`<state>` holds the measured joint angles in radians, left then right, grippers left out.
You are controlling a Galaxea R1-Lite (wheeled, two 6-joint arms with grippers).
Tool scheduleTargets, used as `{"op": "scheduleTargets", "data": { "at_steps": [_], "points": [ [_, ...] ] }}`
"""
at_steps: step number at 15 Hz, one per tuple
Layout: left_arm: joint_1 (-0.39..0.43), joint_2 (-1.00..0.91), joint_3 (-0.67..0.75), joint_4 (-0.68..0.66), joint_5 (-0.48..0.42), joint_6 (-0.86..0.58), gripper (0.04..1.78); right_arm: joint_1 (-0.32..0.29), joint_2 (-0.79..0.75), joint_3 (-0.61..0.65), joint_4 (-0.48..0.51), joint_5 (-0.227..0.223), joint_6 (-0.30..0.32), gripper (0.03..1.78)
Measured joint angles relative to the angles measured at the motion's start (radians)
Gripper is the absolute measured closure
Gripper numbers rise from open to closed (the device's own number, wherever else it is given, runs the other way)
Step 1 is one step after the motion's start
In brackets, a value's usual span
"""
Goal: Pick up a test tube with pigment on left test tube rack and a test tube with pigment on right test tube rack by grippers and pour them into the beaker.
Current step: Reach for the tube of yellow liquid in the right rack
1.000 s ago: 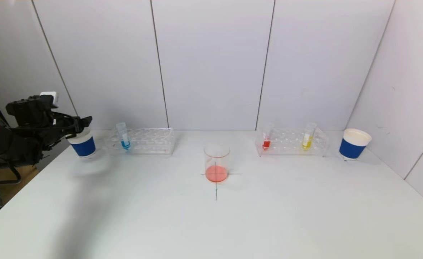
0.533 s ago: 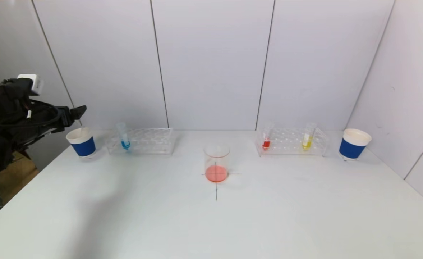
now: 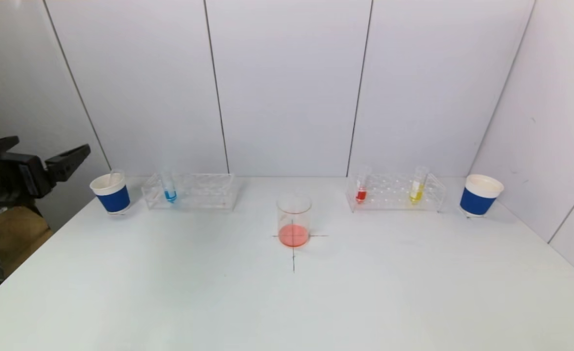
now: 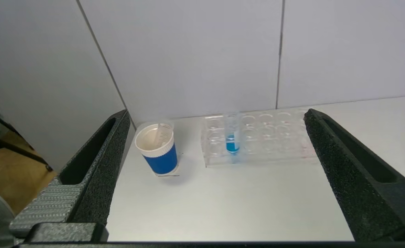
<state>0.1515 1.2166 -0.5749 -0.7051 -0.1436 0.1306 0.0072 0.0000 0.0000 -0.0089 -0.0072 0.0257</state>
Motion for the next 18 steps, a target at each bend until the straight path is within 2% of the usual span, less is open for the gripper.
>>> {"op": "scheduleTargets", "data": {
  "at_steps": [3,7,10,13,15,18],
  "points": [
    [-0.027,-0.243,0.067,0.165,-0.034,-0.004,0.06,0.000,0.000,0.000,0.000,0.000,0.000,0.04],
    [-0.040,-0.535,0.134,0.443,-0.129,-0.044,0.06,0.000,0.000,0.000,0.000,0.000,0.000,0.04],
    [-0.044,-0.703,0.186,0.552,-0.184,-0.118,0.06,0.000,0.000,0.000,0.000,0.000,0.000,0.04],
    [-0.049,-0.845,0.213,0.688,-0.212,-0.127,0.06,0.000,0.000,0.000,0.000,0.000,0.000,0.04],
    [-0.052,-0.904,0.219,0.792,-0.200,-0.126,0.06,0.000,0.000,0.000,0.000,0.000,0.000,0.04],
    [-0.054,-0.937,0.262,0.814,-0.080,-0.087,0.06,0.000,0.000,0.000,0.000,0.000,0.000,0.04]
  ]
}}
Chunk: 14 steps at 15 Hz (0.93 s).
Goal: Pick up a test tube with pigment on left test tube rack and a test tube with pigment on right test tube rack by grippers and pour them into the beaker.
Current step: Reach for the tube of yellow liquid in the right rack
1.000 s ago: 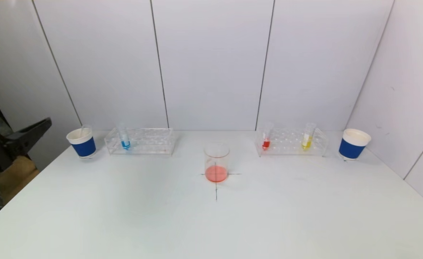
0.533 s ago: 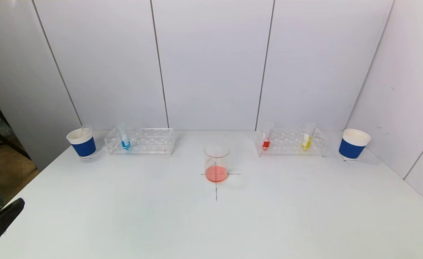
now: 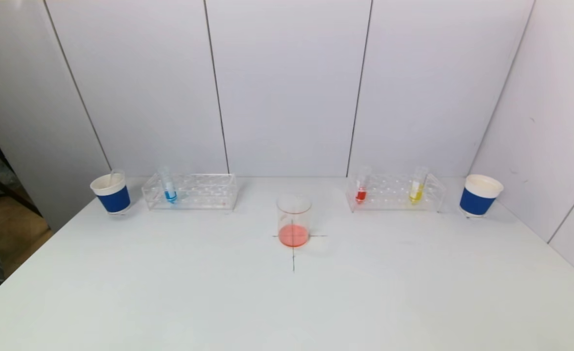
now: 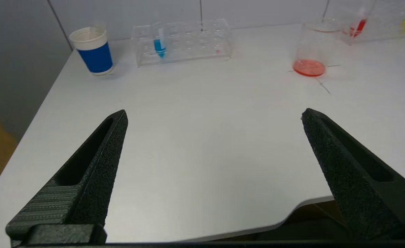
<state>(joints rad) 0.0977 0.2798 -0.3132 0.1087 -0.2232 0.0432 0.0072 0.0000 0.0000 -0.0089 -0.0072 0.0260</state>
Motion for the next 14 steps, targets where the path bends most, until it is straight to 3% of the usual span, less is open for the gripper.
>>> {"op": "scheduleTargets", "data": {
  "at_steps": [3,7,14],
  "points": [
    [0.000,-0.010,0.106,-0.082,0.146,0.040,0.06,0.000,0.000,0.000,0.000,0.000,0.000,0.04],
    [0.000,-0.013,0.276,-0.254,0.168,0.044,0.06,0.000,0.000,0.000,0.000,0.000,0.000,0.04],
    [-0.001,-0.013,0.313,-0.166,0.172,0.036,0.06,0.000,0.000,0.000,0.000,0.000,0.000,0.04]
  ]
}}
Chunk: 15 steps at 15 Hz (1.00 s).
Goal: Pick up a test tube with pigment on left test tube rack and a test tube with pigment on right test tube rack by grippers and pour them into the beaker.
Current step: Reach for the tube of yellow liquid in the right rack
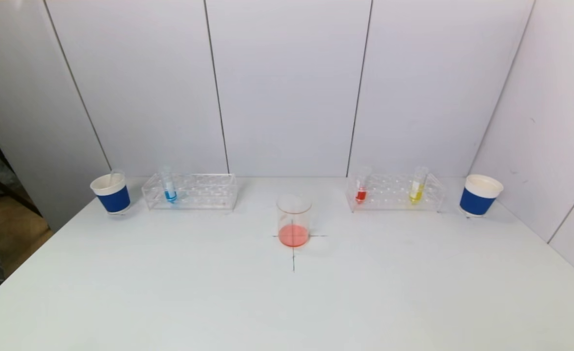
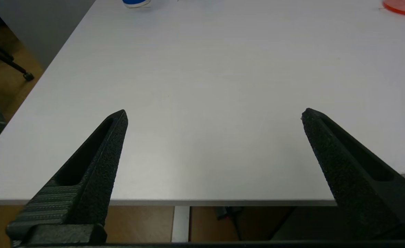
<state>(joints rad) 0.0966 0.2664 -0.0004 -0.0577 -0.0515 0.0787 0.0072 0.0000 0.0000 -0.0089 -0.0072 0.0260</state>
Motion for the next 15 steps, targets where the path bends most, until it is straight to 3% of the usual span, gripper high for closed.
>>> {"op": "scheduleTargets", "data": {
  "at_steps": [7,15],
  "points": [
    [-0.090,-0.211,-0.023,0.125,0.017,0.023,0.06,0.000,0.000,0.000,0.000,0.000,0.000,0.04],
    [-0.101,-0.265,0.000,0.062,0.031,0.013,0.06,0.000,0.000,0.000,0.000,0.000,0.000,0.04]
  ]
}}
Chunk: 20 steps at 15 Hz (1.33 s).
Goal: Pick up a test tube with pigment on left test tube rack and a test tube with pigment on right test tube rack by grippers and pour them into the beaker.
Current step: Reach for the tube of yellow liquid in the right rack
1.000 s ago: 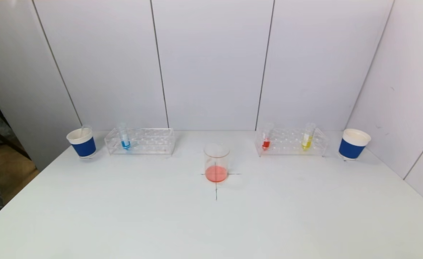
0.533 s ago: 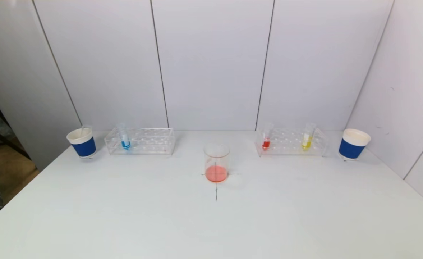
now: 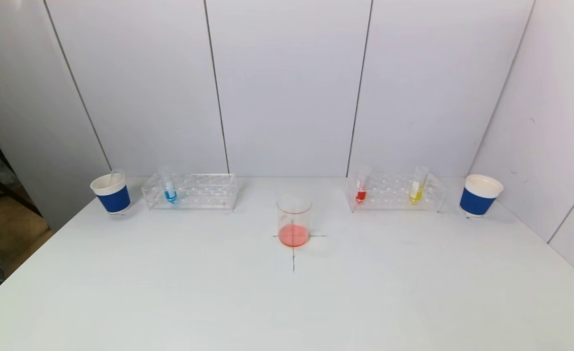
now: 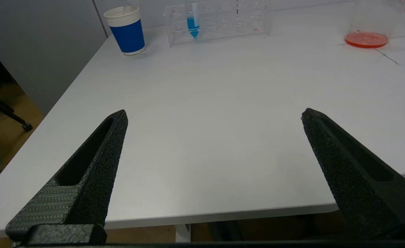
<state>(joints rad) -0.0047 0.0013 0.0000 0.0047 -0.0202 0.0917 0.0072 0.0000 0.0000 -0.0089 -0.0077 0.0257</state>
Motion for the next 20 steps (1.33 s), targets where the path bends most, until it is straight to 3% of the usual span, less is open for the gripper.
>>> {"op": "scheduleTargets", "data": {
  "at_steps": [20],
  "points": [
    [0.000,-0.001,0.000,-0.003,0.000,0.000,0.06,0.000,0.000,-0.004,-0.006,-0.008,-0.008,0.04]
  ]
}}
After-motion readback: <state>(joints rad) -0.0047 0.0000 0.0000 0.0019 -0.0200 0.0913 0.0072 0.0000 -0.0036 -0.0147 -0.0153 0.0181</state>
